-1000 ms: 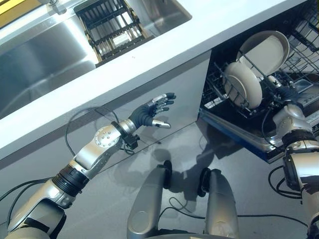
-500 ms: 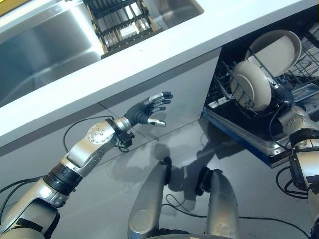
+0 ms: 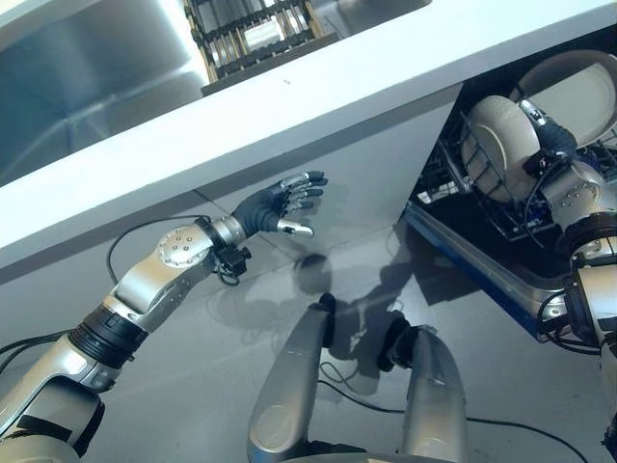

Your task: Pick up plates and place into dishwasher.

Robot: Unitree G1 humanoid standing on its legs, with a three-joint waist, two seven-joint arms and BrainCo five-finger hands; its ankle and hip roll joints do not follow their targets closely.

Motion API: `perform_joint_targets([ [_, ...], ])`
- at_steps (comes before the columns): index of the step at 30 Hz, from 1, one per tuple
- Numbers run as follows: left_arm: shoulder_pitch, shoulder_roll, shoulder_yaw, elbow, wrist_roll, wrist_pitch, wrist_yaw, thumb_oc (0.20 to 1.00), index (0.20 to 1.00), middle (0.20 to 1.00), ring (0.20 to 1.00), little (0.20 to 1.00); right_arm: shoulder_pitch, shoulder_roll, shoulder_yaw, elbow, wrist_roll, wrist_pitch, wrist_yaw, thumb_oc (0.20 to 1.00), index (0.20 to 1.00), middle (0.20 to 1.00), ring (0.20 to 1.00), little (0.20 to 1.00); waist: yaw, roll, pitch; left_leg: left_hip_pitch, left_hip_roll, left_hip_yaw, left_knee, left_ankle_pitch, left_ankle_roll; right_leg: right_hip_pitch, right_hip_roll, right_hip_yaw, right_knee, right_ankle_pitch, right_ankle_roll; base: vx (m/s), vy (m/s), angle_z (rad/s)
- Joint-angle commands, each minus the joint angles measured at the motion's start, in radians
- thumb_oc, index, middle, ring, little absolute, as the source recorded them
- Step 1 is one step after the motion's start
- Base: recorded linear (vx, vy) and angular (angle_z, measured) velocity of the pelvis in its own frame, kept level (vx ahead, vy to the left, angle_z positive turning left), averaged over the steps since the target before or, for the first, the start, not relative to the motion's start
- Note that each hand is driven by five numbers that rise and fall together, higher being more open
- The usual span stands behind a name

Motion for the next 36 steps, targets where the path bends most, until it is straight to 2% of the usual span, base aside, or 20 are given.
perform_joint_targets([
  [1,-0.014,0.025,0.091,-0.073,-0.061,-0.024,-0.005,1.0,1.0,1.0,1.0,1.0,-0.086,0.013,0.014,-0.1,0.035,-0.067,-0.02,1.0,1.0,1.0,1.0,1.0,0.03,0.021,0.015,0.0,-0.04,0.04,-0.027,-0.025,0.1,0.001,0.026,0.008,0.009,0.049,0.013,0.0,0.0,0.0],
  [3,-0.015,0.031,0.092,-0.08,-0.066,-0.027,-0.011,1.0,1.0,1.0,1.0,1.0,-0.081,0.008,0.019,-0.11,-0.016,-0.081,-0.058,1.0,1.0,1.0,1.0,1.0,0.029,0.02,0.015,-0.001,-0.038,0.041,-0.036,-0.019,0.101,-0.002,0.028,0.008,0.002,0.055,0.016,0.0,-0.001,0.02],
  [4,-0.017,0.036,0.091,-0.086,-0.072,-0.028,-0.013,1.0,1.0,1.0,1.0,1.0,-0.078,0.001,0.028,-0.11,-0.11,-0.089,-0.095,1.0,1.0,1.0,1.0,1.0,0.028,0.019,0.015,0.001,-0.037,0.043,-0.042,-0.017,0.1,0.0,0.029,0.008,-0.004,0.058,0.017,-0.01,0.004,0.05],
  [6,-0.014,0.035,0.095,-0.091,-0.069,-0.03,-0.015,1.0,1.0,1.0,1.0,1.0,-0.071,-0.006,0.046,-0.118,-0.194,-0.097,-0.142,1.0,1.0,1.0,1.0,1.0,0.027,0.017,0.015,0.005,-0.033,0.044,-0.053,-0.012,0.101,0.002,0.033,0.009,-0.014,0.066,0.019,0.0,0.005,0.02],
  [7,-0.009,0.041,0.097,-0.092,-0.071,-0.039,-0.017,1.0,1.0,1.0,1.0,1.0,-0.056,-0.019,0.064,-0.127,-0.3,-0.107,-0.203,1.0,1.0,1.0,1.0,1.0,0.022,0.012,0.015,0.015,-0.028,0.048,-0.064,-0.012,0.101,0.011,0.036,0.009,-0.027,0.069,0.019,-0.01,0.031,0.0],
  [11,0.028,0.03,0.11,-0.104,-0.05,-0.055,-0.017,1.0,1.0,1.0,1.0,1.0,0.039,-0.022,0.059,-0.229,-0.467,-0.122,-0.374,1.0,1.0,1.0,1.0,1.0,0.0,-0.002,0.015,0.046,-0.015,0.059,-0.083,-0.014,0.102,0.039,0.05,0.014,-0.058,0.079,0.022,-0.01,0.052,-0.05],
  [12,0.038,0.021,0.112,-0.104,-0.04,-0.062,-0.017,1.0,1.0,1.0,1.0,1.0,0.071,-0.016,0.052,-0.271,-0.489,-0.128,-0.417,1.0,1.0,1.0,1.0,1.0,-0.006,-0.004,0.015,0.053,-0.013,0.062,-0.085,-0.015,0.101,0.046,0.053,0.016,-0.065,0.081,0.023,0.0,0.092,-0.13],
  [15,0.077,-0.017,0.121,-0.12,-0.002,-0.079,-0.003,1.0,1.0,1.0,1.0,1.0,0.222,0.026,0.0,-0.421,-0.686,-0.15,-0.557,1.0,1.0,1.0,1.0,1.0,-0.036,-0.01,0.015,0.071,-0.006,0.073,-0.1,-0.018,0.102,0.061,0.064,0.031,-0.092,0.09,0.028,-0.01,0.09,-0.12],
  [19,0.121,-0.063,0.114,-0.138,0.059,-0.112,0.035,1.0,1.0,1.0,1.0,1.0,0.381,0.076,-0.03,-0.603,-0.909,-0.111,-0.742,1.0,1.0,1.0,1.0,1.0,-0.07,-0.01,0.015,0.082,-0.004,0.089,-0.121,-0.019,0.104,0.067,0.077,0.052,-0.128,0.1,0.036,-0.04,0.085,-0.09],
  [22,0.139,-0.081,0.102,-0.137,0.078,-0.14,0.052,1.0,1.0,1.0,1.0,1.0,0.428,0.095,-0.041,-0.632,-1.025,-0.114,-0.84,1.0,1.0,1.0,1.0,1.0,-0.085,-0.003,0.015,0.089,-0.004,0.102,-0.138,-0.018,0.101,0.073,0.081,0.059,-0.151,0.104,0.039,-0.05,0.079,-0.15],
  [26,0.146,-0.099,0.092,-0.132,0.083,-0.164,0.059,1.0,1.0,1.0,1.0,1.0,0.424,0.096,-0.057,-0.598,-1.041,-0.138,-0.893,1.0,1.0,1.0,1.0,1.0,-0.093,0.017,0.015,0.095,-0.007,0.115,-0.161,-0.008,0.098,0.07,0.082,0.064,-0.171,0.113,0.04,-0.05,0.085,-0.09],
  [31,0.137,-0.098,0.077,-0.128,0.074,-0.189,0.068,1.0,1.0,1.0,1.0,1.0,0.402,0.099,-0.061,-0.512,-0.943,-0.157,-0.873,1.0,1.0,1.0,1.0,1.0,-0.092,0.033,0.015,0.095,-0.01,0.128,-0.171,-0.01,0.096,0.06,0.08,0.067,-0.174,0.107,0.04,-0.04,0.046,-0.04],
  [36,0.129,-0.091,0.069,-0.121,0.07,-0.201,0.071,1.0,1.0,1.0,1.0,1.0,0.389,0.102,-0.095,-0.388,-0.757,-0.204,-0.822,1.0,1.0,1.0,1.0,1.0,-0.086,0.04,0.015,0.092,-0.011,0.132,-0.175,-0.011,0.096,0.052,0.079,0.063,-0.173,0.107,0.039,-0.02,0.001,0.0],
])
